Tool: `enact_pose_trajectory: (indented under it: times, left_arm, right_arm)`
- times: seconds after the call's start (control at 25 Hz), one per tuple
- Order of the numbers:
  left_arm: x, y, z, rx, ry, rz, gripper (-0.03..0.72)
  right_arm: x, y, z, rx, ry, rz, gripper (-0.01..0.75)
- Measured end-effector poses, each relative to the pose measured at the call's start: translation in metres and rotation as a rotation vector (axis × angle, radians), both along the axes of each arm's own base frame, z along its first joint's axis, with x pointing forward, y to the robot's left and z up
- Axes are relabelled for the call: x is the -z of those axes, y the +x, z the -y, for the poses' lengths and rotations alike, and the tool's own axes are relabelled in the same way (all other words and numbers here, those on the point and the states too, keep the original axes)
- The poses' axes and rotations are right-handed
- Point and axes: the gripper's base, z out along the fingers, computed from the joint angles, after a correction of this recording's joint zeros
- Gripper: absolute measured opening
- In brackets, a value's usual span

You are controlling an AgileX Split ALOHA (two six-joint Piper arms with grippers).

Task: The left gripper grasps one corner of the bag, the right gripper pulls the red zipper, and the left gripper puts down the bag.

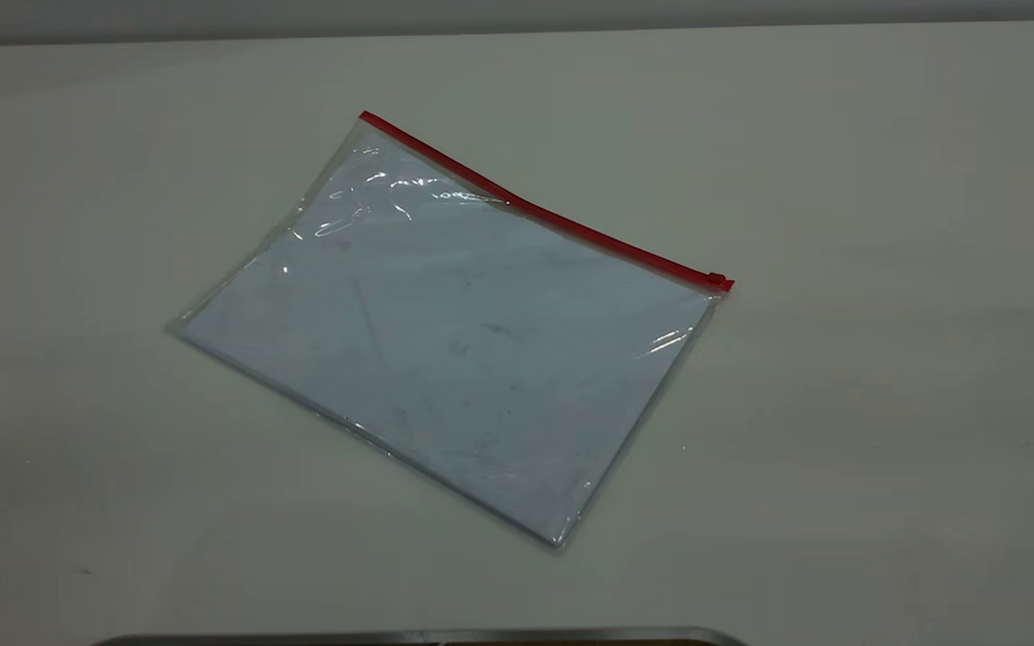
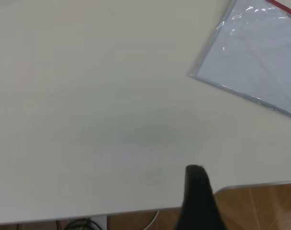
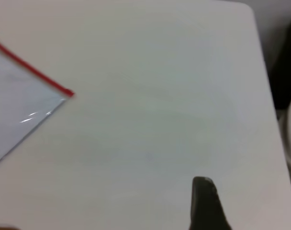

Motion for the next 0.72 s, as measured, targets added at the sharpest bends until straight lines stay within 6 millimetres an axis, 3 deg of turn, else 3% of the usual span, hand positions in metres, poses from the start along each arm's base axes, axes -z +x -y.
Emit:
enact_pose_trajectory:
  times: [0.72]
  left_arm:
    - [0.0002,0.0001,0.0000,0.000,0.000,-0.001,0.588]
  right_arm:
    - [-0.0001,0.0000,0.0016,0.029,0.013,0.001,0.484]
